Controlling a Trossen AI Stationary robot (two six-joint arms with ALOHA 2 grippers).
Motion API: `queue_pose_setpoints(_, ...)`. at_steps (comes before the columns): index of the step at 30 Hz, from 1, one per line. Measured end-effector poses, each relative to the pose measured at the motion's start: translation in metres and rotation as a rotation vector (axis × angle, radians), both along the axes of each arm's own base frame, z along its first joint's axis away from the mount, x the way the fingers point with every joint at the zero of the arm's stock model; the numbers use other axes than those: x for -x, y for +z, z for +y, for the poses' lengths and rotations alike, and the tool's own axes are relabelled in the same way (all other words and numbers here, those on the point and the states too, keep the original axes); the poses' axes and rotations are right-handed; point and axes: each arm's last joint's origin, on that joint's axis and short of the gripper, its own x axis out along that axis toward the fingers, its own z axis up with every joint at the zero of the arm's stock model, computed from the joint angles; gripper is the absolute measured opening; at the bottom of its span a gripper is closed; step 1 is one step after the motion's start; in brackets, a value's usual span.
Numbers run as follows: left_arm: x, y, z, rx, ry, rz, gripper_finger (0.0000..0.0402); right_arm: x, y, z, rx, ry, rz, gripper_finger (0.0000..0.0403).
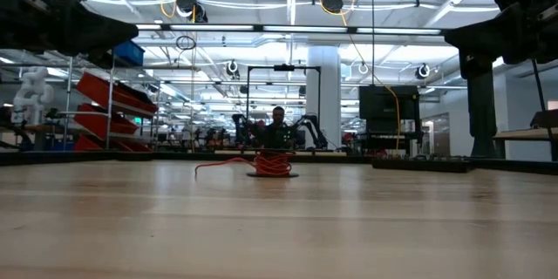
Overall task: Coil cords
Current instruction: Return to Home Position
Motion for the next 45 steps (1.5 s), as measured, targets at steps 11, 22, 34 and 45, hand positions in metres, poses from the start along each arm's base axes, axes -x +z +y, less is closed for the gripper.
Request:
queue_pose_setpoints(11, 0.0, -0.0004, -0.0011, 0.016, -0.036, 0.005, 0.0008, 0.0, 0.0, 0.0002, 0.0, 0.007, 0.0, 0.0)
queue_pose_setpoints(22, 0.0, -0.0013, -0.0025, -0.004, -0.084, 0.015, 0.0008, 0.0, -0.0001, 0.0002, -0.005, 0.008, 0.001, 0.0)
queue_pose_setpoints(34, 0.0, -0.0014, -0.0025, -0.004, -0.085, 0.015, 0.0008, 0.0, 0.0002, 0.0002, -0.004, 0.008, -0.002, 0.0)
queue_pose_setpoints(45, 0.0, -0.0003, -0.0005, -0.002, -0.018, 0.004, 0.0008, 0.0, 0.0, 0.0002, 0.002, 0.008, -0.001, 0.0)
